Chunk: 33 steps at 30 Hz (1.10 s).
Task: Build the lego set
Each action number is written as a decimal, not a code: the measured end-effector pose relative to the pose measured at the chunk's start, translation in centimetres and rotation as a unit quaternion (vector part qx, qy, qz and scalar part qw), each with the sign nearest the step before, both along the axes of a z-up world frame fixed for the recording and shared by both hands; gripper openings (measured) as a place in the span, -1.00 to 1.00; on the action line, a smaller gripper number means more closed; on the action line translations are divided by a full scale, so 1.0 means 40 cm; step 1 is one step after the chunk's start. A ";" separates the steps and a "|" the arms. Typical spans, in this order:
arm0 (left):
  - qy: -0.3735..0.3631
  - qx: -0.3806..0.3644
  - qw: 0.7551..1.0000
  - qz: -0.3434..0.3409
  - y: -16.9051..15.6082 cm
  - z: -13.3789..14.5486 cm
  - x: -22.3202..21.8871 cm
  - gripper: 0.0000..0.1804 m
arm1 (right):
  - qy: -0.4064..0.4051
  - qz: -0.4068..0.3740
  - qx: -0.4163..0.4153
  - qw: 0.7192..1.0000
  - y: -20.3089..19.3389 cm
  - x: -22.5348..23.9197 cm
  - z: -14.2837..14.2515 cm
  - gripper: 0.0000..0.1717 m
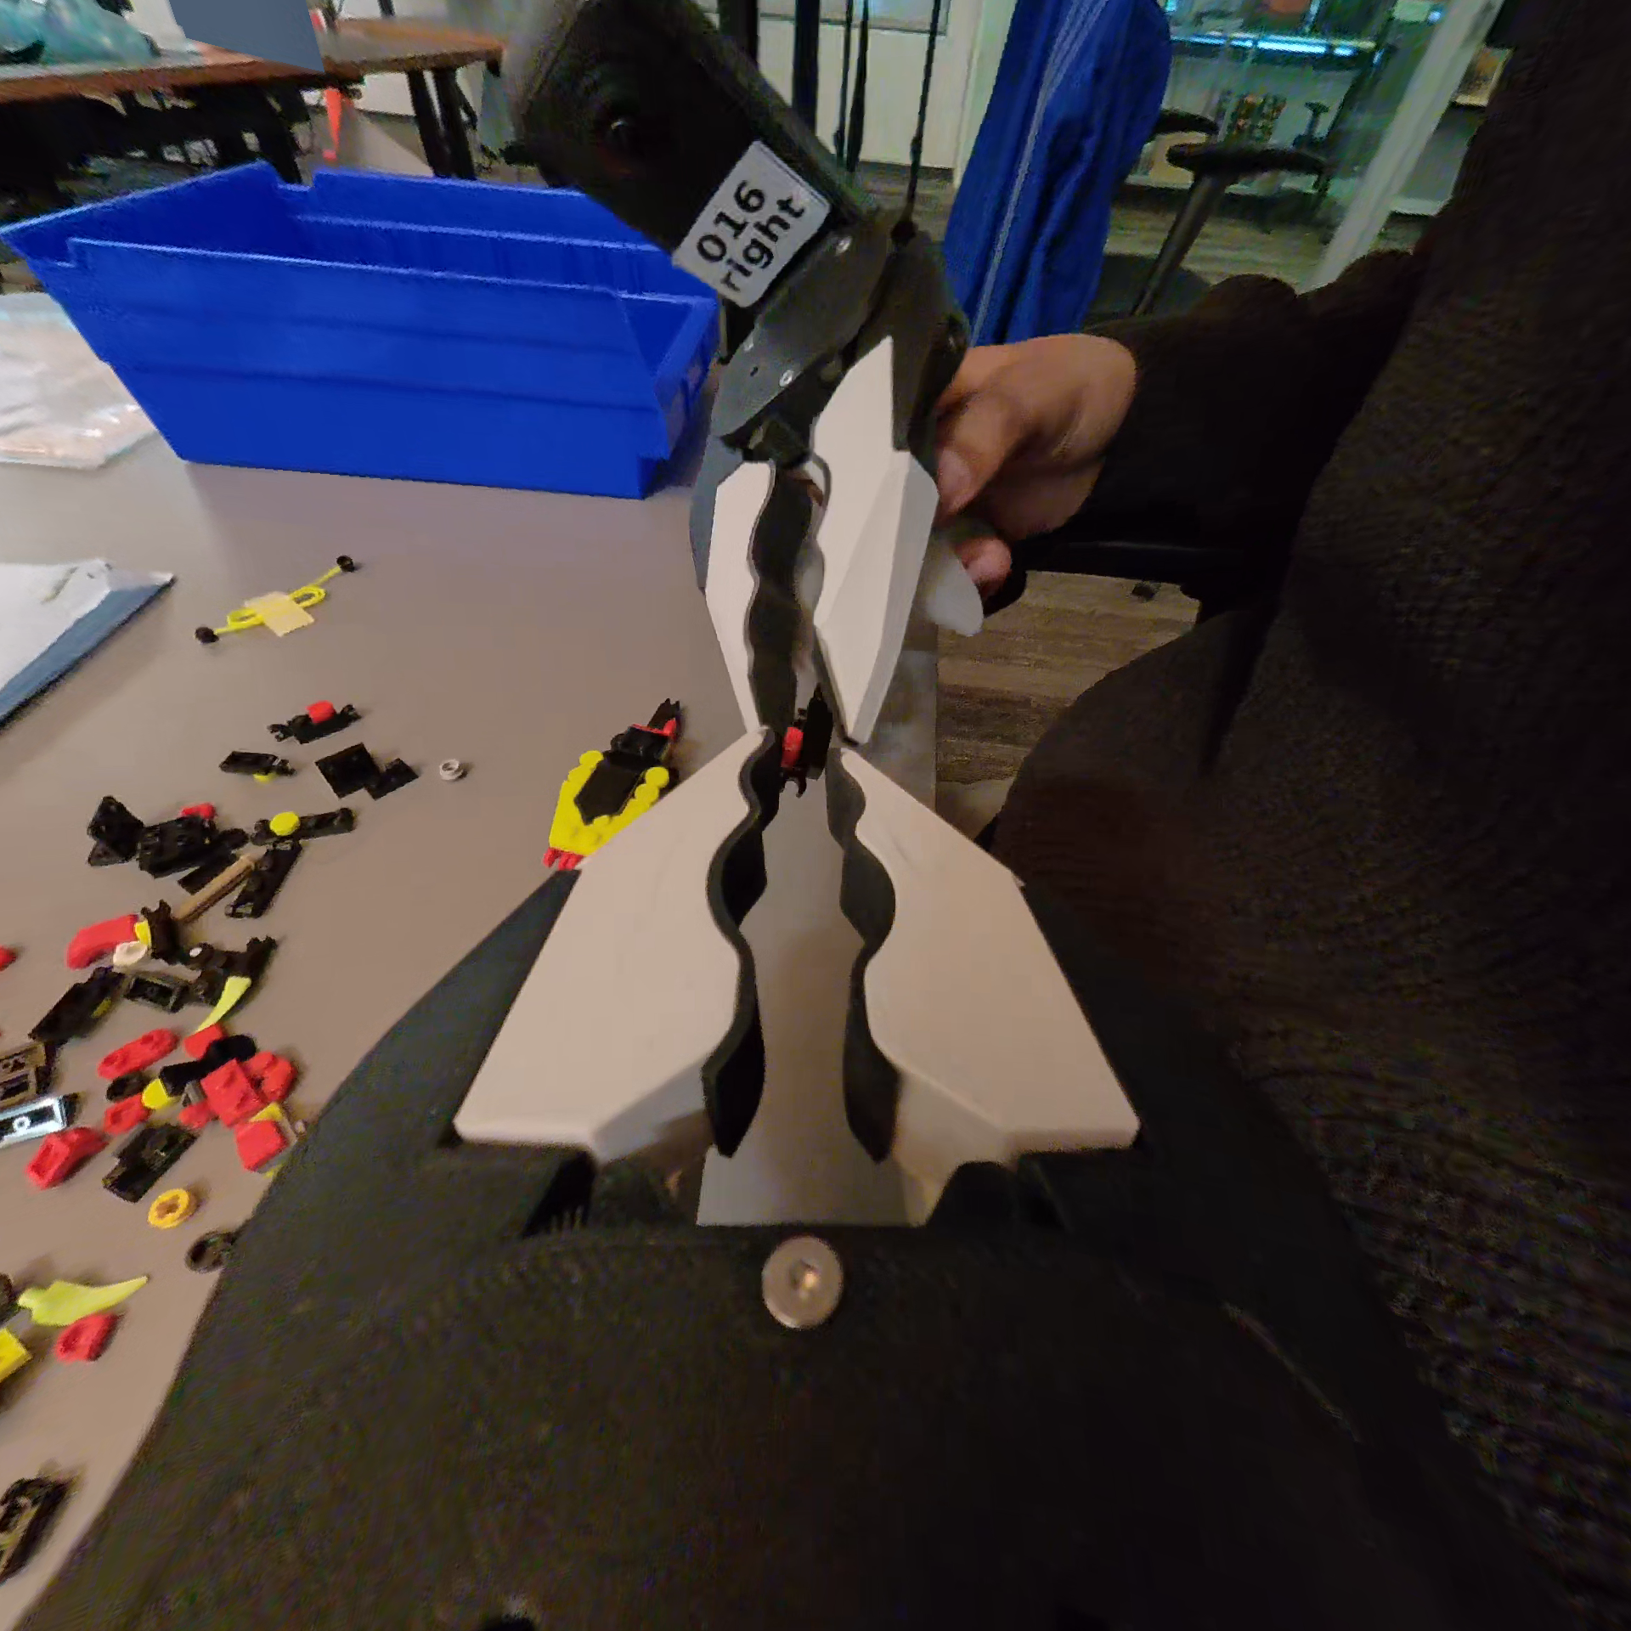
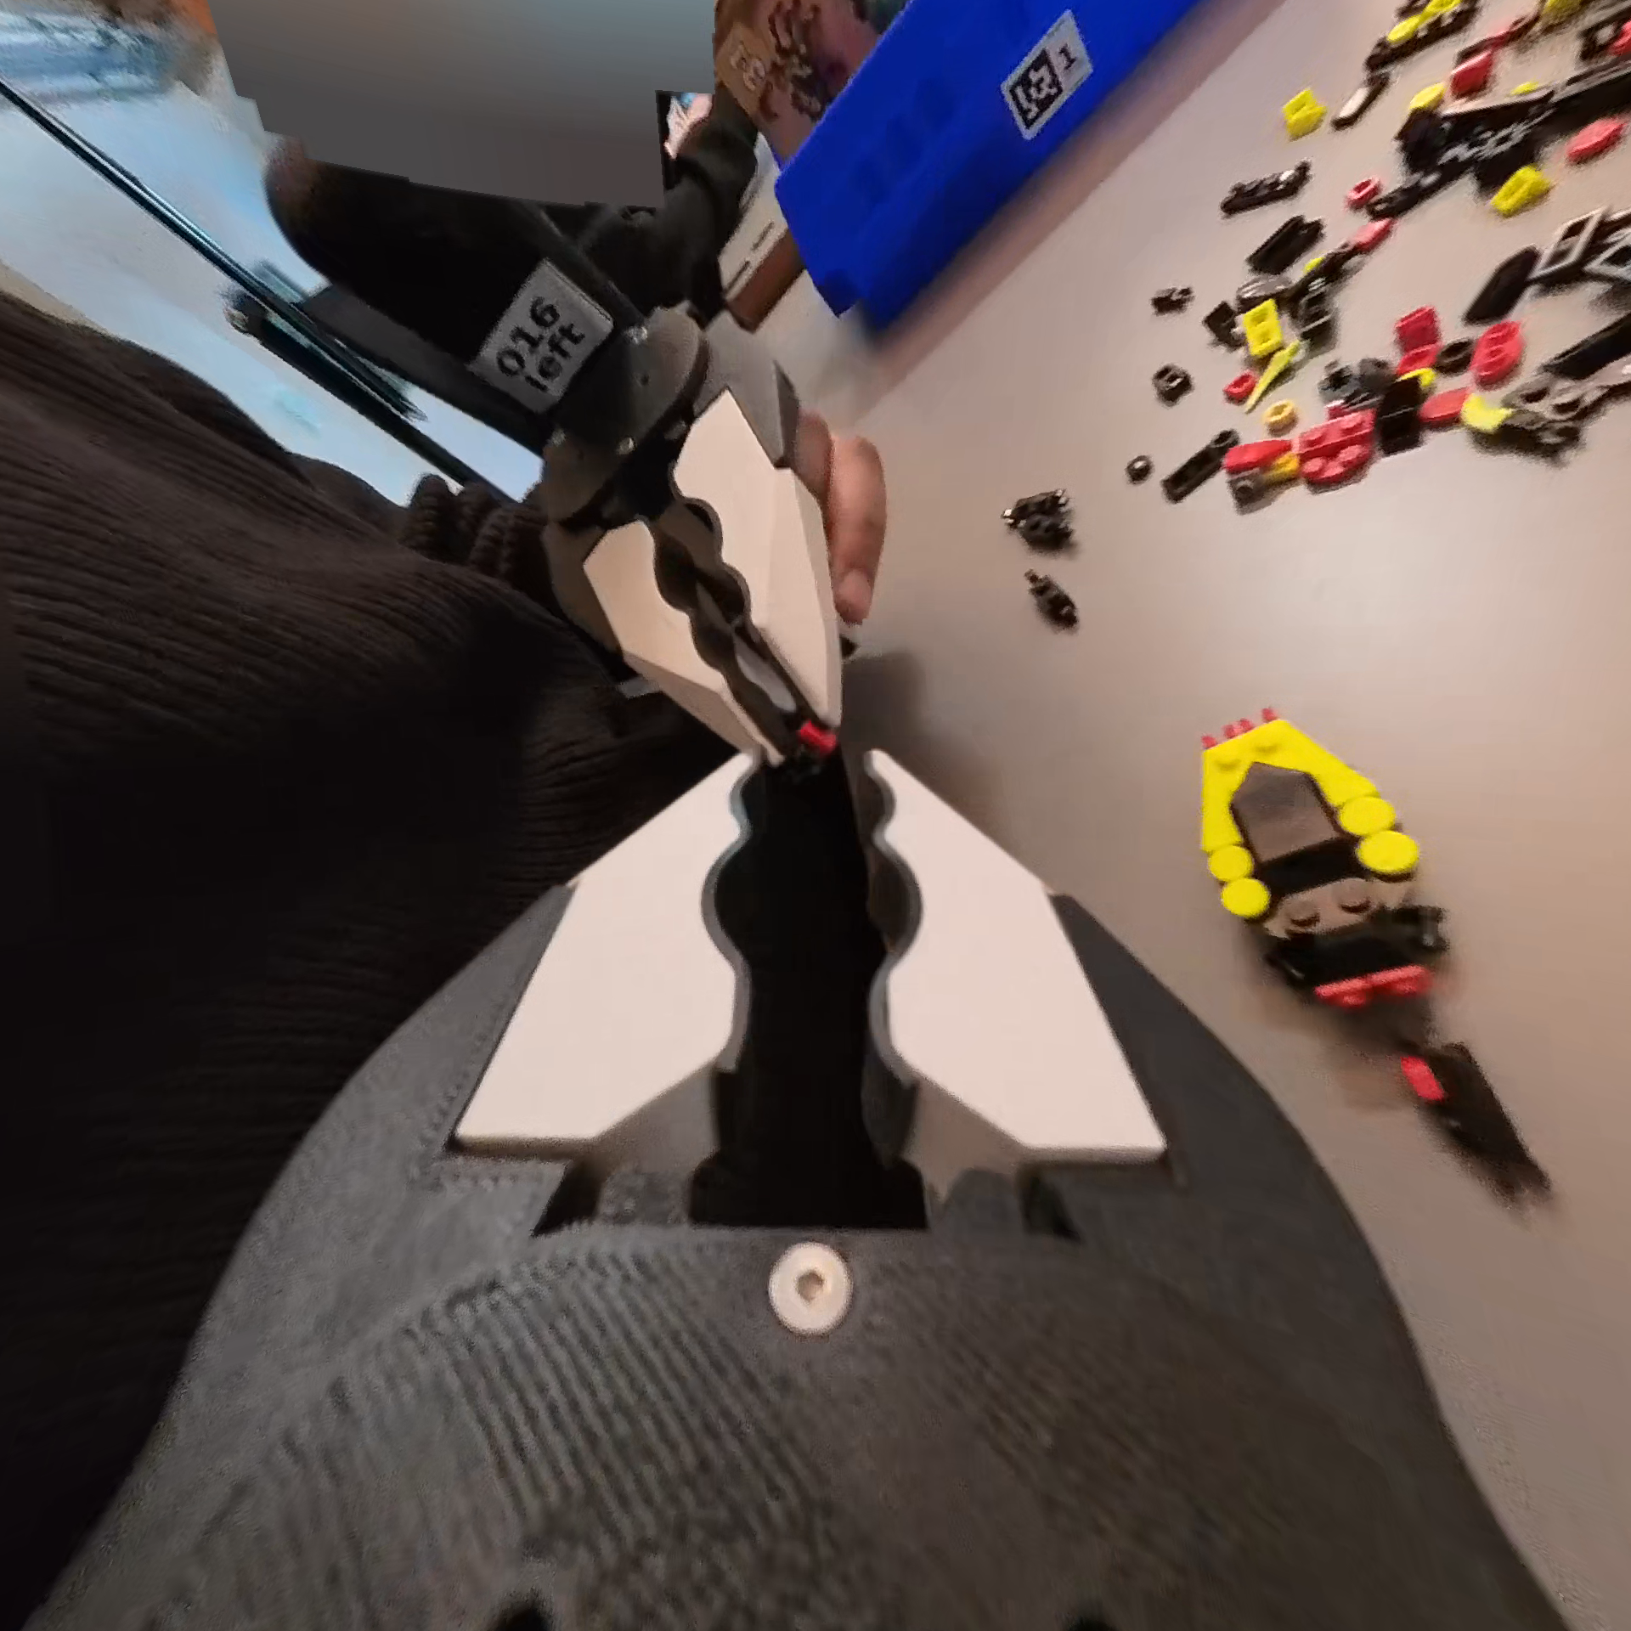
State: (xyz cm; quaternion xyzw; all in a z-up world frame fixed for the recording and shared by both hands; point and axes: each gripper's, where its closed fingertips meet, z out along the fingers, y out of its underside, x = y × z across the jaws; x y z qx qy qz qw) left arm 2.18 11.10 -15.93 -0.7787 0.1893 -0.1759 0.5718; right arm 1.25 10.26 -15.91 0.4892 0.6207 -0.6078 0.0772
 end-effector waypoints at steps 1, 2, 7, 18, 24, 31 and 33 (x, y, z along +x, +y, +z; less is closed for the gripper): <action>0.005 0.001 1.000 -0.002 -0.001 -0.002 0.002 -0.91 | -0.002 0.002 -0.009 1.000 -0.003 0.000 0.003 -0.86; 0.009 0.002 1.000 -0.002 -0.001 -0.003 0.003 -0.92 | -0.007 0.001 -0.010 1.000 -0.003 0.000 0.000 -0.87; 0.013 -0.003 1.000 0.010 0.006 -0.010 -0.002 -0.91 | -0.016 -0.011 -0.010 1.000 0.008 -0.006 -0.007 -0.89; 0.036 -0.162 0.984 0.061 0.085 -0.144 -0.115 -0.35 | 0.021 -0.126 0.044 0.991 0.171 -0.012 0.012 -0.92; 0.042 -0.228 0.971 0.056 0.126 -0.195 -0.097 -0.30 | 0.036 -0.136 0.092 0.986 0.181 0.008 -0.002 -0.92; 0.048 -0.268 0.962 -0.012 0.061 -0.191 -0.006 -0.57 | 0.042 -0.171 0.105 0.979 0.243 0.008 0.004 -0.92; 0.070 -0.251 0.964 -0.055 0.038 -0.181 0.032 -0.57 | 0.045 -0.192 0.133 0.971 0.282 0.011 0.005 -0.92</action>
